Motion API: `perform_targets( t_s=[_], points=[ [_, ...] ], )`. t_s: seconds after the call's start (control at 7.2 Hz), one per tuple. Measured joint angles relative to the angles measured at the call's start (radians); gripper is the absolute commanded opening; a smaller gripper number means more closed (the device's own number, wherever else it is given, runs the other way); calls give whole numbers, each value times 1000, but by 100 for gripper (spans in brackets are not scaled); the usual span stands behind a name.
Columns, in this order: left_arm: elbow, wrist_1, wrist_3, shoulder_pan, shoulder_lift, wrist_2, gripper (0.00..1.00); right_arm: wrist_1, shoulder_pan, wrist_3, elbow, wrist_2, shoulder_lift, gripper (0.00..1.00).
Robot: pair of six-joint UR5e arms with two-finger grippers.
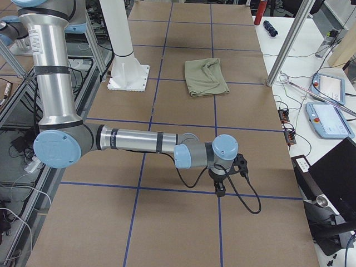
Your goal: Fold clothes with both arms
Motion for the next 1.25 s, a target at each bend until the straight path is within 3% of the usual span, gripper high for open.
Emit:
perform_targets(
  t_s=[0.56, 0.83, 1.25],
  points=[
    [36, 175, 153, -9, 11, -25, 100, -364, 52, 2, 208, 26, -13, 100],
    [59, 193, 216, -19, 13, -66, 100, -397, 57, 3, 211, 101, -52, 100],
    [65, 195, 240, -27, 13, -70, 100, -364, 57, 0, 178, 94, -77, 100]
  ],
)
